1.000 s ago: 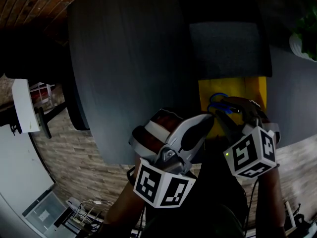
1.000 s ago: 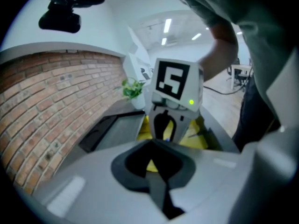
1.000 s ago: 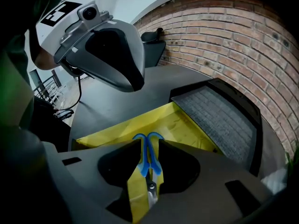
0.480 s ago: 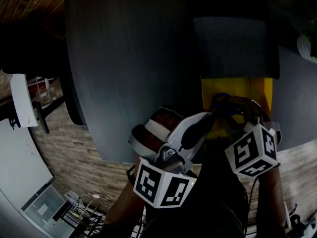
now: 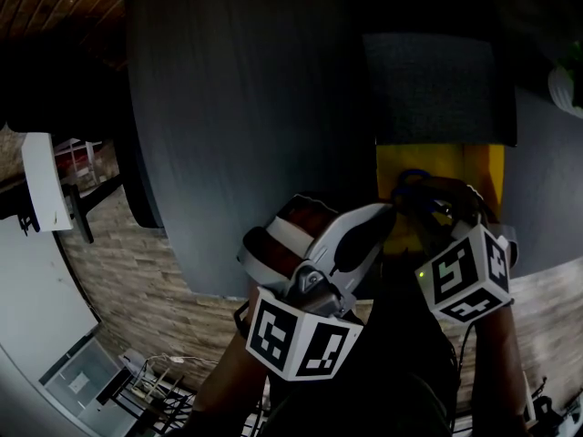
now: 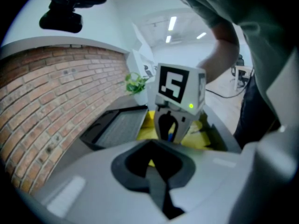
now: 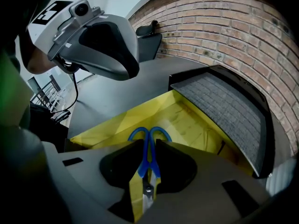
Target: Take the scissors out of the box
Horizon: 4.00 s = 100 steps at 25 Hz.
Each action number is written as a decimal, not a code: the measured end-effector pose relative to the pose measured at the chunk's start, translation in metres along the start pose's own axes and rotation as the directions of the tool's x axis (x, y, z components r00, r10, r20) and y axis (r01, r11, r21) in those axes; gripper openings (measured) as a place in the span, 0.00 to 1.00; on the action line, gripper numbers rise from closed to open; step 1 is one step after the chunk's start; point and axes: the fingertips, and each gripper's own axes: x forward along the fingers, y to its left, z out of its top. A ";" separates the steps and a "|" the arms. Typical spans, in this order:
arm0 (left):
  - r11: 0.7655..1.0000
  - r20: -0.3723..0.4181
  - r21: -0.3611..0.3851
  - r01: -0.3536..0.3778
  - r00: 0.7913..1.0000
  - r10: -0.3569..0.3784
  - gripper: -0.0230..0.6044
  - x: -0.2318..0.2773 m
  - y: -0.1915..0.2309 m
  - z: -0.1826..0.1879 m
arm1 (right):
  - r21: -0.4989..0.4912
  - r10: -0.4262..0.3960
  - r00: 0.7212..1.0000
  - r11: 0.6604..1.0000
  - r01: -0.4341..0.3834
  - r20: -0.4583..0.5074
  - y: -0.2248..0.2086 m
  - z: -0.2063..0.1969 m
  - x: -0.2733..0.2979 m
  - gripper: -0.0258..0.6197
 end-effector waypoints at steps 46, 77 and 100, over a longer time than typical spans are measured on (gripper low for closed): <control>0.986 0.083 0.121 -0.116 0.991 0.106 0.04 -0.138 0.035 0.000 | 0.060 -0.322 0.940 0.947 0.317 0.112 0.021 0.109 -0.103 0.16; 0.962 -0.003 0.001 -0.272 0.962 0.272 0.04 -0.245 0.038 -0.086 | -0.124 -0.201 0.959 0.966 0.228 0.198 0.105 0.229 -0.053 0.16; 0.936 -0.094 -0.134 -0.327 0.944 0.316 0.04 -0.255 0.006 -0.165 | -0.236 -0.038 0.991 0.969 0.069 0.131 0.163 0.229 0.033 0.16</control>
